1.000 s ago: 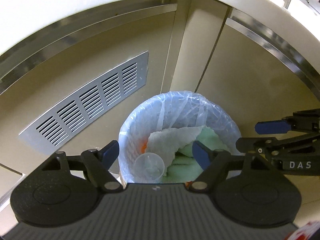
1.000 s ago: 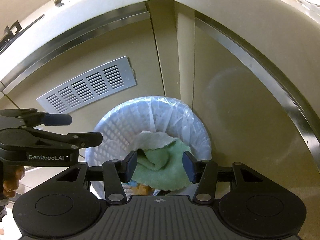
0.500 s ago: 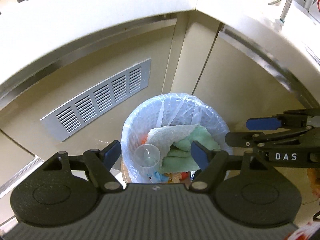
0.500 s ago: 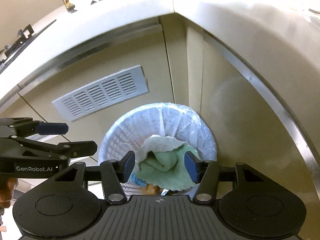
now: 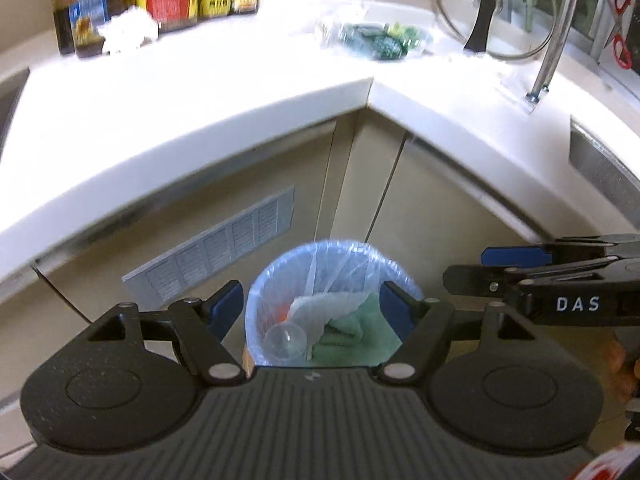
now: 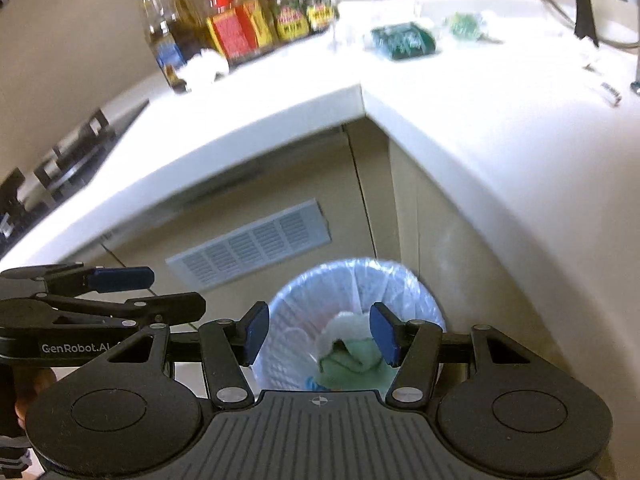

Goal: Collect trash
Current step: 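Raise both tools back toward the counter, then reach left gripper to the plastic bottle while right gripper reaches the white brush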

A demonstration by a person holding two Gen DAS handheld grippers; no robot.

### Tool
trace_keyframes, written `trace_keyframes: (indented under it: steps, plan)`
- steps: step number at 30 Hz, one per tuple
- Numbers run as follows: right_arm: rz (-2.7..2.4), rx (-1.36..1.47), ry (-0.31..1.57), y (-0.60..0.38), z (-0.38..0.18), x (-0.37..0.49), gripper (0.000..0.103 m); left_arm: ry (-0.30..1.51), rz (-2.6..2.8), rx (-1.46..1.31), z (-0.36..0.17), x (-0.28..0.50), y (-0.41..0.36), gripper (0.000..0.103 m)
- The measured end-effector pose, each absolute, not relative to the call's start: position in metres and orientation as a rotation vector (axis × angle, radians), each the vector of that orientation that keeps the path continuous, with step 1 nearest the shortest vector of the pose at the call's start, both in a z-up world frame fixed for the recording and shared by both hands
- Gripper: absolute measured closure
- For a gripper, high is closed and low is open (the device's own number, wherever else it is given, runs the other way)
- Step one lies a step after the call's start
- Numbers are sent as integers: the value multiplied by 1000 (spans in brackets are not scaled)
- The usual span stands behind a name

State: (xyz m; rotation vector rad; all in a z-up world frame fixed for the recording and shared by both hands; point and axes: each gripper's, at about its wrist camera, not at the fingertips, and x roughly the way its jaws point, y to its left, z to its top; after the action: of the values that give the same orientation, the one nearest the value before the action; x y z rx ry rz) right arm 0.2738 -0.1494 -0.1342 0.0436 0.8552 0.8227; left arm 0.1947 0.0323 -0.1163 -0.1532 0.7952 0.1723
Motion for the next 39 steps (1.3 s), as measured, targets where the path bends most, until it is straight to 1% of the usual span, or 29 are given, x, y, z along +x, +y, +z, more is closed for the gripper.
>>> trace_keyframes:
  steps: [8, 17, 29, 39]
  plan:
    - [793, 113, 776, -179, -99, 277, 46, 712, 159, -127, -79, 197, 29, 30]
    - [722, 155, 715, -202, -77, 296, 46, 648, 134, -101, -53, 215, 30, 30]
    - [564, 132, 585, -237, -57, 363, 46, 587, 118, -60, -35, 264, 54, 30]
    - [469, 105, 539, -252, -57, 425, 46, 560, 96, -20, -26, 323, 74, 29]
